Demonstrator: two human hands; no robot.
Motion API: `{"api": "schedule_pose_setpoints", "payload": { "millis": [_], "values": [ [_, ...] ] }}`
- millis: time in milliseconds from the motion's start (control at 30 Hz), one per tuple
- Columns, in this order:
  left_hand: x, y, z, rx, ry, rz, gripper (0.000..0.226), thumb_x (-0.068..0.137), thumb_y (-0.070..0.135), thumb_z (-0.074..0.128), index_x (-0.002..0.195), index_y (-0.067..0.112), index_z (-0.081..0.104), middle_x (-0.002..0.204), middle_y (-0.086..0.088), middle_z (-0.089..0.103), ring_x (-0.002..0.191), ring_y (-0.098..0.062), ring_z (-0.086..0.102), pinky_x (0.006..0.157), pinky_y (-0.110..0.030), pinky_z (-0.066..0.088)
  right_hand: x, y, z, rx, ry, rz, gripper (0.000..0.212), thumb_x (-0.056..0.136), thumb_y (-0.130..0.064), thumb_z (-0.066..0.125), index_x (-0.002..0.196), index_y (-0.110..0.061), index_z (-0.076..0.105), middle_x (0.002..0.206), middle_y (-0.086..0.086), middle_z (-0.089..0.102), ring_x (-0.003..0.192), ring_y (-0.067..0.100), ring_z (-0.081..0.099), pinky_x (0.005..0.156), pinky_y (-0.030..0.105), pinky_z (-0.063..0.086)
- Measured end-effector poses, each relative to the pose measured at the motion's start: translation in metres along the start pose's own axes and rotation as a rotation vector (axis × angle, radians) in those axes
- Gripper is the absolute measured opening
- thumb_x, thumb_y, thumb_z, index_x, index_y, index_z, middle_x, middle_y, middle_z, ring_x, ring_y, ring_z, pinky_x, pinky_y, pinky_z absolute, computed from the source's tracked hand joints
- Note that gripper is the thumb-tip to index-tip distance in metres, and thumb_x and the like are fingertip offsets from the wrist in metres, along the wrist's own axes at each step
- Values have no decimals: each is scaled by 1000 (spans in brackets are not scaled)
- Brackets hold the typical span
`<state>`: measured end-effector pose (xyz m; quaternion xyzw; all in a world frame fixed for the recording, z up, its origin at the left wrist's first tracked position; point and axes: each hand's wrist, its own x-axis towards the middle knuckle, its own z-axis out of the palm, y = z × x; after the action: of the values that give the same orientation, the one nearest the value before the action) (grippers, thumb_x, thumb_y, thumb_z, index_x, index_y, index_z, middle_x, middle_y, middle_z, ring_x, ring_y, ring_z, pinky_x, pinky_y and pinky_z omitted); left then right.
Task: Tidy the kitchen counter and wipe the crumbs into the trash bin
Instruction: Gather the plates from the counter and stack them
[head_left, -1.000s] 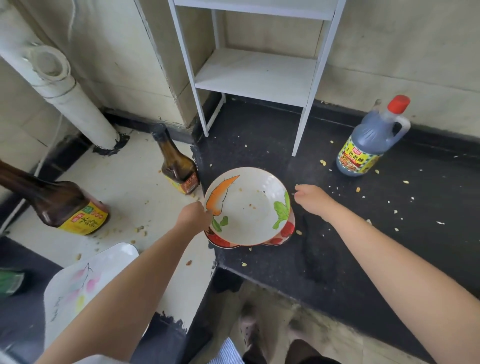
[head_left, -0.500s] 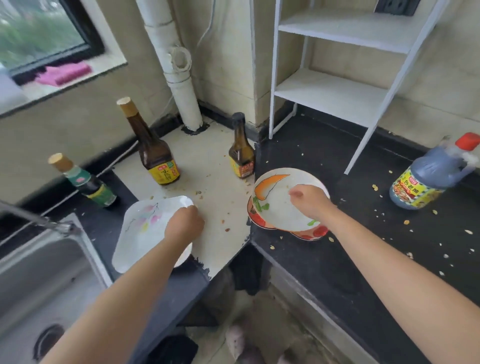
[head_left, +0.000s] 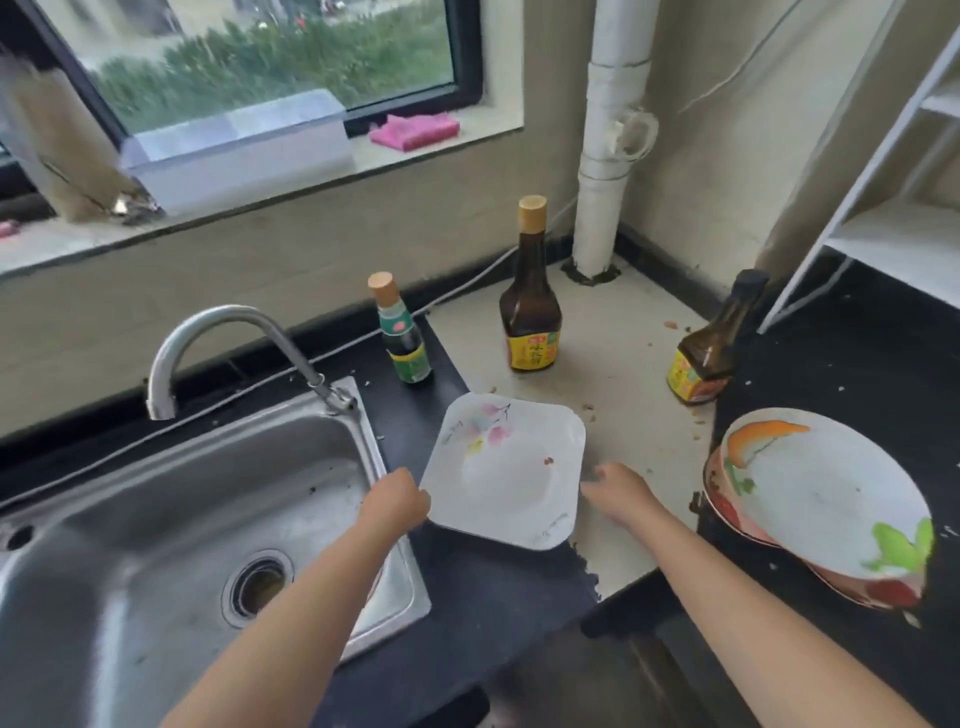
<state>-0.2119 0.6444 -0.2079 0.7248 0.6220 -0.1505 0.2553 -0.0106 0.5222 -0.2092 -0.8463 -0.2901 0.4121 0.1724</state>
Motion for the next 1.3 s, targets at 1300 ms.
{"api": "schedule_pose_setpoints", "payload": {
  "millis": [1300],
  "values": [
    [-55, 278, 84, -243, -397, 578, 34, 79, -8, 56, 112, -1, 64, 98, -9, 59, 92, -22, 51, 80, -29, 44, -57, 224, -163, 558, 506, 285, 26, 80, 10, 43, 97, 19, 60, 82, 18, 56, 75, 23, 45, 64, 30, 32]
  ]
}}
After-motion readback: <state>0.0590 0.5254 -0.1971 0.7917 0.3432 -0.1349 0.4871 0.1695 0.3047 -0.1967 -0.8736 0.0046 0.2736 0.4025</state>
